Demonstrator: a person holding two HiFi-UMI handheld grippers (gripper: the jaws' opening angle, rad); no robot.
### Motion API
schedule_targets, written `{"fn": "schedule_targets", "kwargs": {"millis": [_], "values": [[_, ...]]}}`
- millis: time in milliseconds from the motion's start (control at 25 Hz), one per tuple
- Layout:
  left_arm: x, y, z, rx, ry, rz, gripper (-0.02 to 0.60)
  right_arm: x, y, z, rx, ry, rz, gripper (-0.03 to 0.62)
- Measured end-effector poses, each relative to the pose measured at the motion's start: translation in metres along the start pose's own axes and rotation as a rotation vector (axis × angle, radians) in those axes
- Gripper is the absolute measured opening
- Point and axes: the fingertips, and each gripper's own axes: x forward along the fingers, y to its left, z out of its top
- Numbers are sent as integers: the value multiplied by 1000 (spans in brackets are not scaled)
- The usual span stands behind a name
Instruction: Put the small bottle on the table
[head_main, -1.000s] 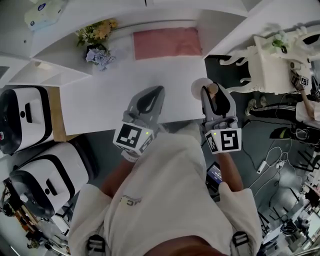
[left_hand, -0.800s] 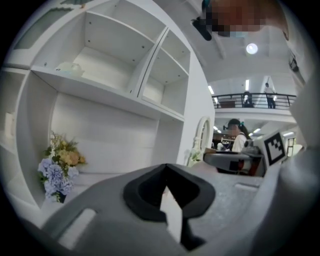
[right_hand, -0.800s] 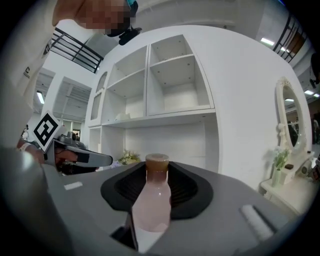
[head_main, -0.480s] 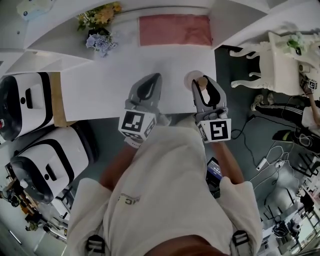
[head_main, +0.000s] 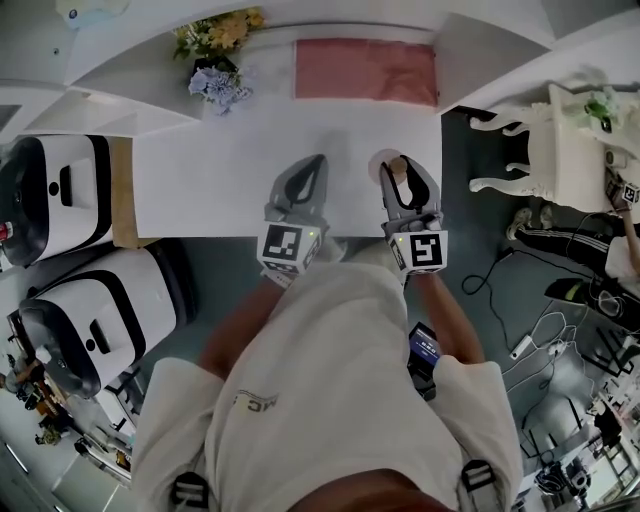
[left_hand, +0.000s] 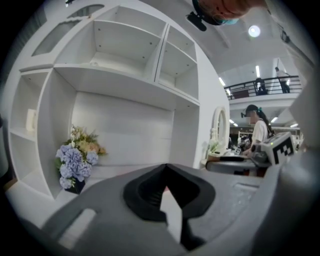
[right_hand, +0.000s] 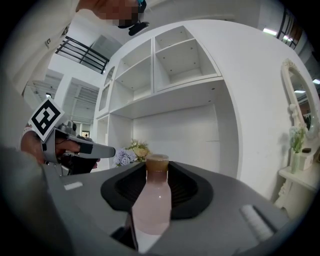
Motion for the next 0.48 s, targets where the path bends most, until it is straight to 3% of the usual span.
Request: {"fn": "schedule_targets", "kwargs": {"millis": [480], "values": [[7, -5, -60, -22, 42, -16, 0, 15, 16, -69, -19, 76, 23, 137]]}}
